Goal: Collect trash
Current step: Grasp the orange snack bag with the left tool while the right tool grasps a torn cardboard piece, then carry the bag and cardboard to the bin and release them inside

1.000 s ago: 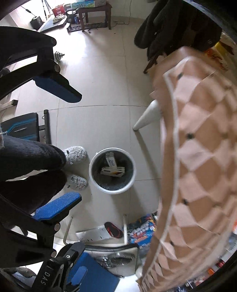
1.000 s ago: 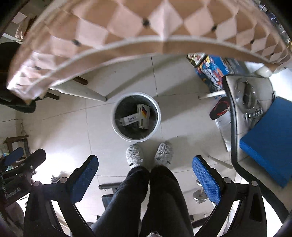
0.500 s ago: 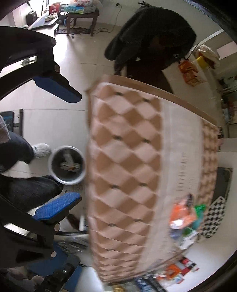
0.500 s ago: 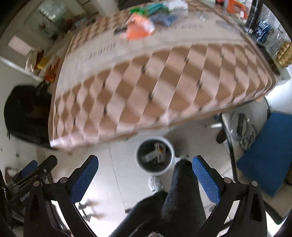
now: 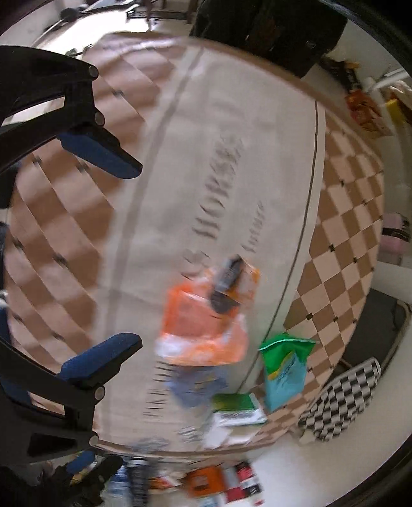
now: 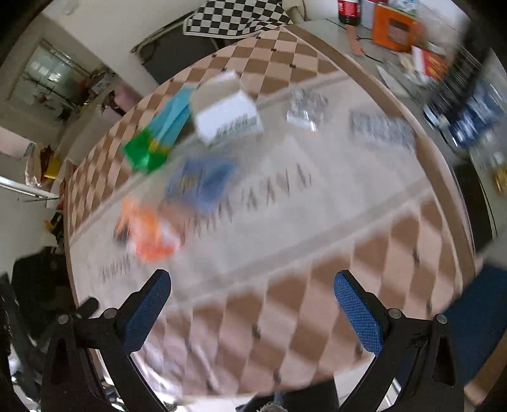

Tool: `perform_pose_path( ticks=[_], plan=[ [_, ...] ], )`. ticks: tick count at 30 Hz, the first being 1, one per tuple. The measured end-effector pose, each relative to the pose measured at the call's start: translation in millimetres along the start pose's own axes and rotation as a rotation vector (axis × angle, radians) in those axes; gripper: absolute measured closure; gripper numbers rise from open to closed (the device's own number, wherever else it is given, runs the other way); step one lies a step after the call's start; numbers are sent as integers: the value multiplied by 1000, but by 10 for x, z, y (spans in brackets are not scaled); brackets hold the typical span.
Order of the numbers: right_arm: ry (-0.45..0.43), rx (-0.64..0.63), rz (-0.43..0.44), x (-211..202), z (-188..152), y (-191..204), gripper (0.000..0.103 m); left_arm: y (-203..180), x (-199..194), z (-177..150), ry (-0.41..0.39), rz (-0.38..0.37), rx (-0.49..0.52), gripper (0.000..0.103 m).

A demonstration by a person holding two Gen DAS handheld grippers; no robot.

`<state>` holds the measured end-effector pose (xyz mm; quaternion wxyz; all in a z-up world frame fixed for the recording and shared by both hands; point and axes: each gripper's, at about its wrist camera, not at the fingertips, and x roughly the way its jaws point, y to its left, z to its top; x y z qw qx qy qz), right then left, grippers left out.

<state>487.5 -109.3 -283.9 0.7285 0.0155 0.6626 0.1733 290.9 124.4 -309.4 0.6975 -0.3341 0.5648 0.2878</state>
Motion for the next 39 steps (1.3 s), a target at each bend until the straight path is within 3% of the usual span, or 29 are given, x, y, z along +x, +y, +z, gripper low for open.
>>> perform_pose_path(
  ticks=[4, 10, 13, 15, 17, 18, 20, 25, 31, 39],
  plan=[
    [-3, -71, -40, 323, 825, 259, 0, -199, 403, 403, 57, -2, -63, 4],
    [48, -164, -126, 874, 1478, 570, 0, -310, 873, 653, 138, 1, -123, 5],
    [94, -184, -135, 1117, 1576, 618, 0, -347, 866, 679, 129, -8, -133, 29],
    [126, -188, -141, 1302, 1647, 635, 0, -412, 860, 701, 131, -11, -129, 54],
    [144, -194, -144, 1391, 1680, 641, 0, -453, 818, 714, 115, -15, -118, 63],
    [147, -204, -147, 1411, 1686, 654, 8, -489, 786, 728, 104, -12, -106, 74],
    [133, -219, -161, 1390, 1690, 671, 25, -519, 712, 722, 88, -11, -89, 79],
    [93, -214, -136, 1188, 1615, 635, 29, -566, 383, 644, 2, 47, -9, 91],
    [31, -224, -114, 808, 1312, 575, 31, -422, 28, 444, -98, 113, 76, 93],
    [-65, -242, -79, 88, 331, 564, 31, -250, -562, -8, -258, 159, 194, 94]
  ],
)
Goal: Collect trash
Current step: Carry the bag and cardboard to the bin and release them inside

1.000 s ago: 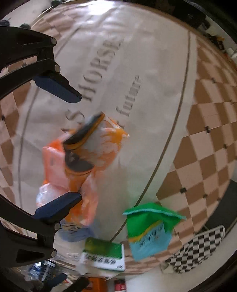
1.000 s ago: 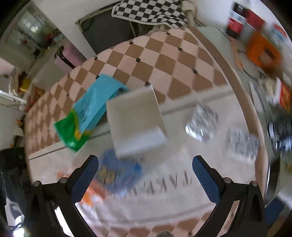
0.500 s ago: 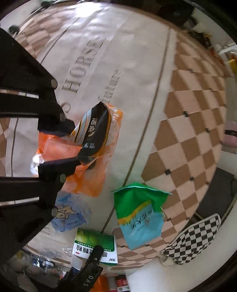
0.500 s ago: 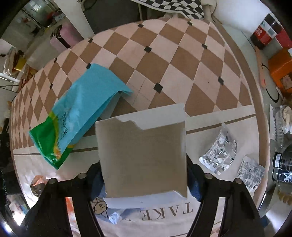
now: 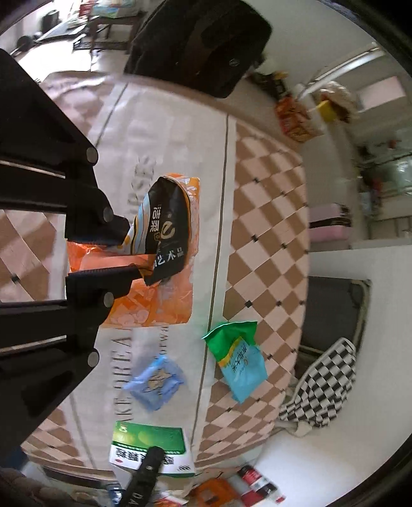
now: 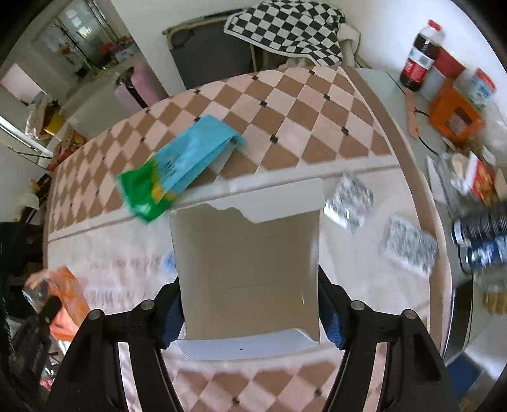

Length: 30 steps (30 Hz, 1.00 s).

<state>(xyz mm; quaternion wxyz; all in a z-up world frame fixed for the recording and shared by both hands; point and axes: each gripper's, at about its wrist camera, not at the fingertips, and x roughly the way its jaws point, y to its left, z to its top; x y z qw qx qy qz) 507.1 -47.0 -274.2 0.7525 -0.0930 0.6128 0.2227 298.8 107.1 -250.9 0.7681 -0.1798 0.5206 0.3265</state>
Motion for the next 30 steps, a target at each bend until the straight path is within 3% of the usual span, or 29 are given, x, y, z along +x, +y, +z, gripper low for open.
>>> perform_pose_path(
  ticks=[5, 10, 14, 18, 21, 24, 27, 30],
  plan=[
    [-71, 13, 33, -484, -896, 212, 32, 359, -512, -487, -74, -31, 49, 94],
    [-107, 42, 55, -913, -1987, 479, 32, 860, -969, -1190, -107, -78, 109, 95],
    [-91, 83, 83, -1091, -2869, 642, 32, 1089, -1161, -1695, -80, -114, 160, 95],
    [-15, 104, 106, -1012, -3661, 738, 32, 1265, -1114, -2198, 2, -142, 179, 94],
    [72, 116, 100, -756, -4156, 749, 32, 1367, -857, -2556, 97, -154, 173, 94],
    [170, 154, 98, -355, -4500, 661, 32, 1444, -394, -2890, 241, -187, 116, 94],
    [257, 176, 102, 200, -4754, 555, 32, 1442, 286, -3205, 385, -218, 46, 93],
    [326, 194, 105, 843, -4943, 463, 32, 1396, 946, -3443, 469, -213, 3, 92]
  ],
)
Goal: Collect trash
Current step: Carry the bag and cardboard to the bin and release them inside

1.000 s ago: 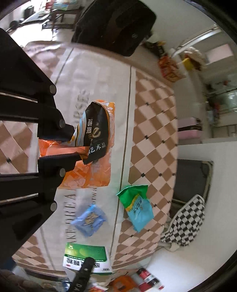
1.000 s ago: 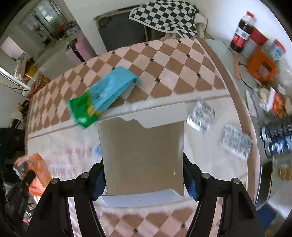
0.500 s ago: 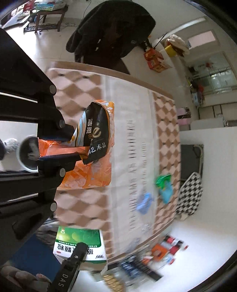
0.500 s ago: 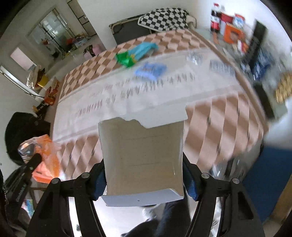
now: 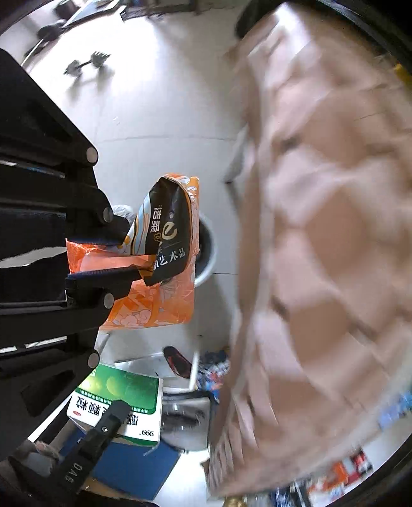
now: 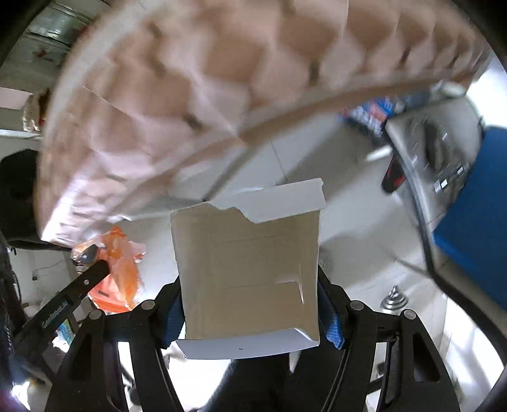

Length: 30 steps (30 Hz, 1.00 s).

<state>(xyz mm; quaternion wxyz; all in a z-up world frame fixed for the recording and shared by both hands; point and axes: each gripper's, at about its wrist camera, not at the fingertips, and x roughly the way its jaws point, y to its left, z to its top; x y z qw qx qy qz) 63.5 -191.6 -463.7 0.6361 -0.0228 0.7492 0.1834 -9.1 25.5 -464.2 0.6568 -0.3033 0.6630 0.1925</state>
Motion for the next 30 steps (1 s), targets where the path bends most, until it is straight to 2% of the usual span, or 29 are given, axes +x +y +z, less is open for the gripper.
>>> perform_pose_path(
  ticks=[3, 6, 9, 13, 14, 15, 16, 17, 18, 22, 26, 30],
  plan=[
    [50, 16, 1, 743, 100, -155, 31, 56, 579, 71, 41, 8, -18, 89],
    [78, 33, 8, 1309, 232, -258, 30, 125, 1179, 134, 81, -2, -33, 87],
    [108, 61, 33, 1889, 323, -349, 27, 237, 1757, 216, 122, -12, -51, 79],
    [144, 63, 71, 2516, 407, -378, 23, 453, 2191, 154, 128, -6, -76, 54],
    [152, 60, 82, 2672, 411, -376, 20, 504, 2274, 161, 126, -6, -93, 38],
    [161, 56, 92, 2754, 410, -382, 16, 545, 2334, 147, 124, -7, -107, 21],
    [171, 47, 97, 2858, 410, -381, 12, 669, 2308, 119, 124, -5, -119, 15],
    [172, 35, 97, 2927, 401, -369, 4, 706, 2324, 103, 126, 0, -126, 9],
    [168, 19, 90, 2973, 390, -359, 0, 727, 2331, 88, 123, 6, -130, 9],
    [170, -43, 39, 3016, 287, -328, 0, 806, 2209, -23, 97, 75, -105, 8],
    [156, -130, -94, 2887, 164, -265, 0, 747, 2022, -139, 41, 169, -53, 8],
    [128, -210, -189, 2677, 55, -204, 0, 741, 1877, -265, 31, 197, -31, 8]
  ],
)
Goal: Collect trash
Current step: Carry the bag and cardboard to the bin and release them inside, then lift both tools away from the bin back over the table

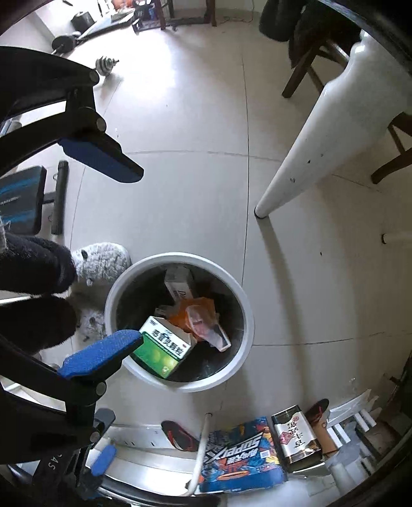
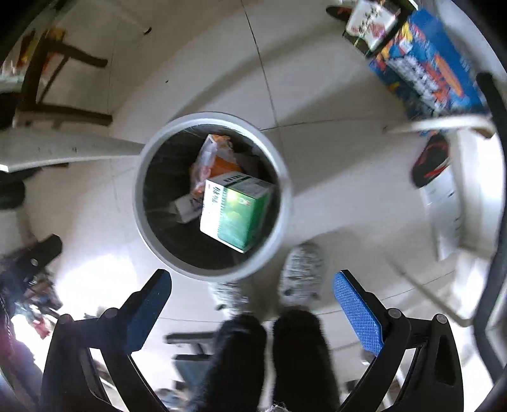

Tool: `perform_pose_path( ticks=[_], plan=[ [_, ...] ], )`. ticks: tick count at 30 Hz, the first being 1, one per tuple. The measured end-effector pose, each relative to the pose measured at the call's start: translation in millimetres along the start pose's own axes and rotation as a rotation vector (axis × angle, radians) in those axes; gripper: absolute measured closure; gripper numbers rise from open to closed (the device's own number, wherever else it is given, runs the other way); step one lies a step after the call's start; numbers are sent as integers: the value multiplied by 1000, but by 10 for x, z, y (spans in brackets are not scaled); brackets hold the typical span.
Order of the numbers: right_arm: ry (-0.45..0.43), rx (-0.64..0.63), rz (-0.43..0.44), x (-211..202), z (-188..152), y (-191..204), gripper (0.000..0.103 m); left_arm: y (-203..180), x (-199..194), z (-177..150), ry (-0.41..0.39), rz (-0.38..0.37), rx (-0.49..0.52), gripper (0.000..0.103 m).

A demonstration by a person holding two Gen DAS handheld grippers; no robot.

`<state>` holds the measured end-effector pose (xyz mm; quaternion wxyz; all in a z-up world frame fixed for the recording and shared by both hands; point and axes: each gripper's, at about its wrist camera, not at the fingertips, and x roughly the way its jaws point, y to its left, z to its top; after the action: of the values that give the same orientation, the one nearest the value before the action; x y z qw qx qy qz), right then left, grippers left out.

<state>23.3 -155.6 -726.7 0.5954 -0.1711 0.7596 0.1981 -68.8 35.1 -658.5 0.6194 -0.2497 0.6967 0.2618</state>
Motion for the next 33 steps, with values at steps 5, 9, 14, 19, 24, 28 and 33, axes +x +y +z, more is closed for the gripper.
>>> perform_pose_path(
  ticks=[5, 9, 14, 19, 24, 28, 33],
  plan=[
    [-26, -31, -48, -371, -119, 14, 0, -79, -300, -120, -19, 13, 29, 8],
    [-56, -43, -62, -699, -257, 66, 0, -83, -617, -246, -49, 5, 33, 8],
    [-86, -54, -65, -1233, -431, 122, 0, -77, -1045, -402, -61, -10, 33, 8],
    [-103, -71, -58, -1843, -628, 203, 0, -60, -1526, -563, -72, -29, 38, 8],
    [-117, -59, -38, -2440, -834, 275, 0, -32, -2082, -677, -99, -32, 51, 8],
    [-147, -41, -3, -3033, -948, 350, 0, 5, -2557, -720, -134, -24, 66, 8],
    [-219, 11, 73, -3729, -887, 394, 0, 51, -3199, -599, -254, 0, 60, 8]
  ],
)
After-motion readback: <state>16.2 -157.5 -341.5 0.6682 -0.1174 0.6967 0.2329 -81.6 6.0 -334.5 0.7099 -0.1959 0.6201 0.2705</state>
